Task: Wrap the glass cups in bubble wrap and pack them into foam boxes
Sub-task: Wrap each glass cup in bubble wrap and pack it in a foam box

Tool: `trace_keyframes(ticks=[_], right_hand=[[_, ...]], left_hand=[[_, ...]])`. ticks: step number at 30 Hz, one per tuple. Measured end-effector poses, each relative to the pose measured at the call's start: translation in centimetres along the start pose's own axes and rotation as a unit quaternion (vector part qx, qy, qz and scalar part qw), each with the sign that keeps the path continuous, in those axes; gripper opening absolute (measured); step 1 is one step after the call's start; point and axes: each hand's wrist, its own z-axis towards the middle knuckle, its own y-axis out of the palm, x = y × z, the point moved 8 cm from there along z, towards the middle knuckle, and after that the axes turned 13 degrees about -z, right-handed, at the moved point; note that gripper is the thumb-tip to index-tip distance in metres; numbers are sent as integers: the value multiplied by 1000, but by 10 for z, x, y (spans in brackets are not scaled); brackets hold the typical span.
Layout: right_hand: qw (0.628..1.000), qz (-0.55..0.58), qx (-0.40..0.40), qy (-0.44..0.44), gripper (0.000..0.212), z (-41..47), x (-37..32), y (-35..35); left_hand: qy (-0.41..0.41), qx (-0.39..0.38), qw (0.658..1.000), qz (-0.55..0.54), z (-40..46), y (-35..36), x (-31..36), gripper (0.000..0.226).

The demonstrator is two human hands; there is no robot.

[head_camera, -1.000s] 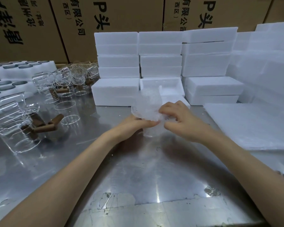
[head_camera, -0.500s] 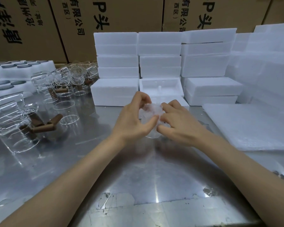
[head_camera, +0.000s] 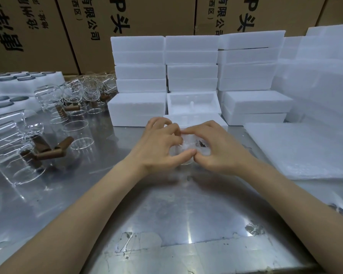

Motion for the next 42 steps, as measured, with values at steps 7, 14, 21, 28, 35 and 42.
trace_keyframes(ticks=[7, 14, 21, 28, 35, 42], right_hand=[[996, -79, -20, -31, 41, 4, -6, 9], [990, -122, -70, -13, 27, 8, -9, 18], [996, -67, -61, -12, 59, 5, -12, 18], [996, 77, -7, 34, 56, 2, 3, 2], [985, 108, 1, 135, 25, 1, 37, -5], [962, 147, -95, 210, 33, -4, 56, 14]], left_hand=[[29, 125, 989, -77, -8, -27, 17, 32], [11, 20, 997, -72, 0, -6, 11, 42], [10, -39, 999, -14, 8, 10, 11, 47], [17, 93, 989, -114, 0, -15, 4, 40], [-23, 44, 992, -118, 1, -11, -10, 55], [-47, -6, 994, -100, 2, 8, -24, 65]])
